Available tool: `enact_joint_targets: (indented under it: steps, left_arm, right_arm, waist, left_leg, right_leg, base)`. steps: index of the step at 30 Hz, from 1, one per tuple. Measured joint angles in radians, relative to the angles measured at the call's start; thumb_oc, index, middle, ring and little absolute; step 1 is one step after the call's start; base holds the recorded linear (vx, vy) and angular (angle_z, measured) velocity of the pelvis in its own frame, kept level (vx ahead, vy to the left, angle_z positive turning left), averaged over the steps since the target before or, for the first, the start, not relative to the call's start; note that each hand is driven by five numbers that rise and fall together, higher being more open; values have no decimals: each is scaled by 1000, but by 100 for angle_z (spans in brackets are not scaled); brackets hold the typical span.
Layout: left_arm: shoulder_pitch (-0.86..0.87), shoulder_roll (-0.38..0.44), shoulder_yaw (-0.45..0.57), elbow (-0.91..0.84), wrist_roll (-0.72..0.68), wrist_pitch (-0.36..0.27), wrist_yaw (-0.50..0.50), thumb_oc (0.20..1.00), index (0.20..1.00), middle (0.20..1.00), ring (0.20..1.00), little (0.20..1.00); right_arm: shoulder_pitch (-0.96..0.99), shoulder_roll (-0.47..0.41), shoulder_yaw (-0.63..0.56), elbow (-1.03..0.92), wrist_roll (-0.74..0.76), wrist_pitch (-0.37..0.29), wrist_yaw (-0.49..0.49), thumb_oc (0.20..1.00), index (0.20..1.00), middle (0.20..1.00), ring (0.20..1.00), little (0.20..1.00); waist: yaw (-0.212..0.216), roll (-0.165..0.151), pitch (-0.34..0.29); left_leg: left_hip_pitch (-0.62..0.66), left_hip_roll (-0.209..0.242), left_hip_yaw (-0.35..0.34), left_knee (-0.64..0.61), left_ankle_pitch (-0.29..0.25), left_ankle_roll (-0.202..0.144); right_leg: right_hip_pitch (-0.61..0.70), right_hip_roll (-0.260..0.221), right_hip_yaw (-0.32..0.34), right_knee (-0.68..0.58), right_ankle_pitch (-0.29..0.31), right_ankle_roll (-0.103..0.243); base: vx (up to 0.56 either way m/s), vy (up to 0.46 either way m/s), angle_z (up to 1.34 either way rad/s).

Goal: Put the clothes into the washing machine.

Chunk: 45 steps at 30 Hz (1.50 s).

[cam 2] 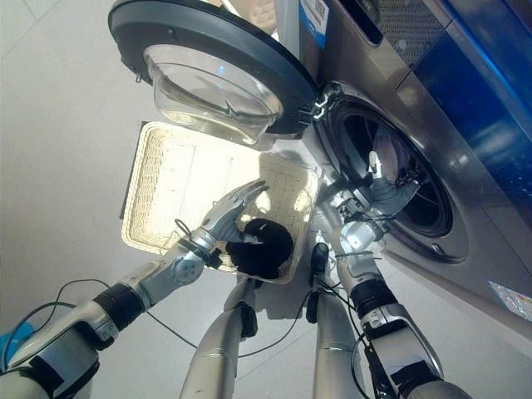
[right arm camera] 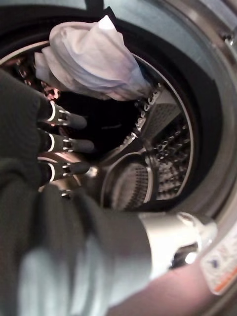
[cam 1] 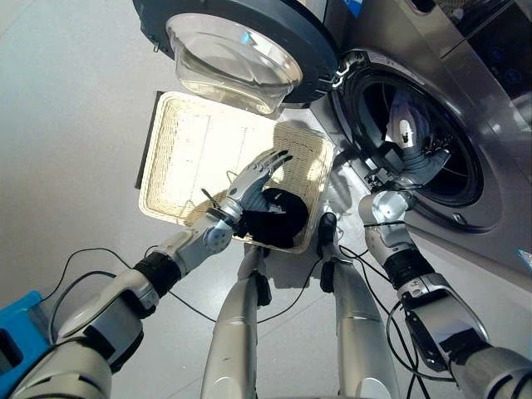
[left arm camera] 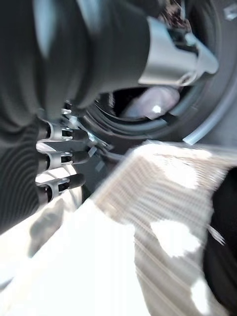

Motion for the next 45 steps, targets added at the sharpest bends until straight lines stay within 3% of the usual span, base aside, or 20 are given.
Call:
enact_joint_targets:
  steps: [8,12,16,23,30,35,45]
  left_arm:
    - [-12,8,-17,25,0,141,-165,1000,1000,1000,1000,1000]
    - [-18,17,-34,25,0,155,-181,1000,1000,1000,1000,1000]
    - [-50,13,-43,30,5,208,-214,1000,1000,1000,1000,1000]
    - [-98,-50,-43,188,101,285,-231,1000,1000,1000,1000,1000]
    - [-172,-142,-68,309,142,301,-297,1000,1000,1000,1000,1000]
    - [-195,-140,-72,350,165,305,-354,1000,1000,1000,1000,1000]
    - [-197,-147,-106,369,221,298,-395,1000,1000,1000,1000,1000]
  right_arm:
    - [31,-33,-1,3,0,17,13,1000,1000,1000,1000,1000]
    - [30,-39,-2,3,0,17,14,1000,1000,1000,1000,1000]
    - [38,-36,1,-29,0,19,11,1000,1000,1000,1000,1000]
    - [27,-13,42,-63,1,18,30,1000,1000,1000,1000,1000]
    - [11,9,46,-37,22,17,31,1000,1000,1000,1000,1000]
    - [-6,12,46,-33,23,17,29,1000,1000,1000,1000,1000]
    - [-6,14,42,-7,76,4,39,1000,1000,1000,1000,1000]
  waist:
    - [-1,0,0]
    - [-1,0,0]
    - [-2,0,0]
    - [-29,-1,0]
    - [-34,-7,0]
    - [-56,-30,-1]
    - [-56,-35,0]
  left_leg:
    - [0,0,0,-4,0,0]
    - [0,-1,0,-6,0,0]
    - [-11,0,-2,-9,0,0]
    - [-30,4,-8,-8,-2,-3]
    - [-41,9,-12,-5,-3,-3]
    - [-45,12,-14,2,-3,-4]
    - [-70,22,-34,19,-4,-5]
  right_leg:
    - [-1,-1,0,-1,-3,5]
    - [-1,-1,0,-2,-4,5]
    - [-10,2,-3,-6,-2,3]
    - [-20,5,-10,-15,-2,2]
    - [-20,9,-18,-25,0,0]
    - [-18,11,-21,-29,4,-1]
    - [-16,12,-39,-43,13,0]
  base:
    - [0,0,0]
    - [0,0,0]
    - [-26,-60,1]
    - [-9,-16,1]
    - [-8,-15,1]
    - [-2,-18,1]
    - [6,-24,4]
